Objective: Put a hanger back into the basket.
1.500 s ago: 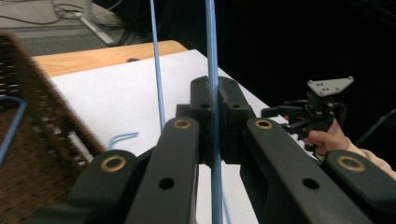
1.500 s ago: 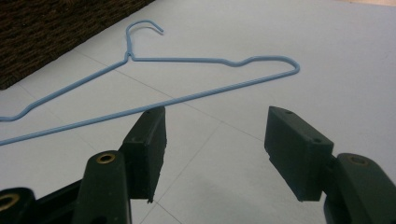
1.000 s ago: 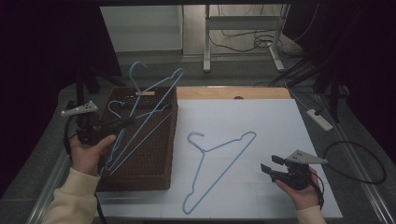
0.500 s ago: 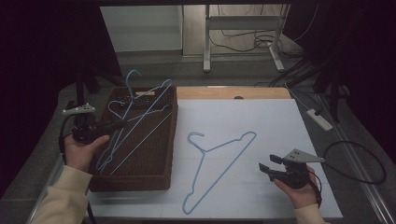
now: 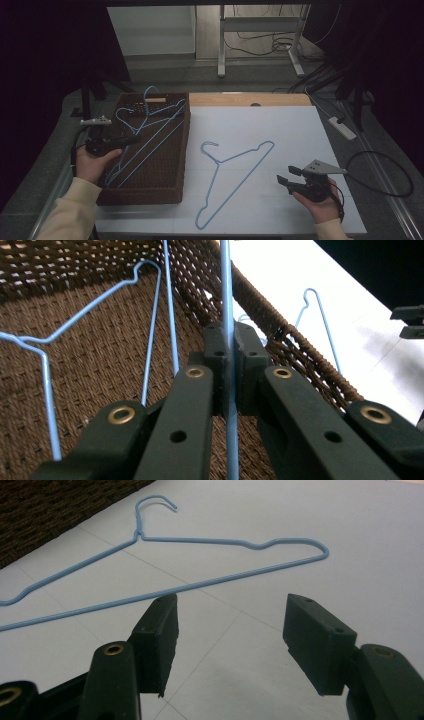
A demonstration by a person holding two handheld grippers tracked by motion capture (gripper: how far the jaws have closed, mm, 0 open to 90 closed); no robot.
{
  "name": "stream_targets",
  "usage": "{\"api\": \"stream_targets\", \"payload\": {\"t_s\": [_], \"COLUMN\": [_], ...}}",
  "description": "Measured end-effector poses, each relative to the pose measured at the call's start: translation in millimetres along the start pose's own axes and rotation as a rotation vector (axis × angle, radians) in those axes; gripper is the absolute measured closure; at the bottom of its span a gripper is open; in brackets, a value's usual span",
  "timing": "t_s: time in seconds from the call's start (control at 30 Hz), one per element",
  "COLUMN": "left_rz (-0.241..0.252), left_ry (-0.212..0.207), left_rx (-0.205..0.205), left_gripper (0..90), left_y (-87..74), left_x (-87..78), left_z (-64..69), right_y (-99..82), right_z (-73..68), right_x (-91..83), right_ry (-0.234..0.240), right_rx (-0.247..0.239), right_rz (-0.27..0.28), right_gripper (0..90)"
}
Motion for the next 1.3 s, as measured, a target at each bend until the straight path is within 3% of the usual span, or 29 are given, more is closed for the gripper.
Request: {"api": "stream_targets", "payload": {"t_s": [0.27, 0.57, 0.73, 0.87, 1.17, 1.23, 1.3], "left_rz": [-0.047, -0.116, -0.119, -0.140, -0.196, -0.178, -0.147], "left_ry": [0.006, 0.030, 0.061, 0.155, 0.256, 0.291, 0.355], "left_rx": [0.001, -0.034, -0.072, -0.086, -0.071, -0.058, -0.032], "left_gripper": [86.3, 86.3, 86.2, 86.0, 85.4, 78.3, 59.8], "left_y": [-7.0, -16.5, -18.5, -21.3, -25.6, -24.4, -21.0], "left_x": [8.8, 18.1, 17.1, 17.6, 26.3, 26.2, 23.7], "left_z": [-3.1, -15.5, -25.2, -36.7, -47.6, -49.8, -51.1], "right_y": [-0.4, -1.4, -1.5, -1.3, -1.5, -1.6, -1.7], "right_z": [0.2, -0.7, -0.7, -0.8, -1.7, -1.7, -1.9], "right_x": [0.4, 2.4, 2.6, 2.5, 3.4, 3.3, 3.2], "right_ry": [0.000, 0.003, 0.006, 0.005, 0.015, 0.016, 0.017], "right_rx": [0.003, 0.001, 0.001, 0.000, -0.005, -0.005, -0.005], "right_rz": [-0.002, -0.013, -0.013, -0.012, -0.017, -0.017, -0.017], "right_gripper": [40.1, 40.1, 39.9, 40.0, 39.7, 39.7, 39.7]}}
Point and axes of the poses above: each handheld gripper's, and its own axes: x roughly forward along the jaws, y roughly out of its top, z roughly to its right, the point moved 6 cm from there along x, roughly forward along the jaws, and after that the axes turned 4 degrees about -x, right-handed, at the moved point
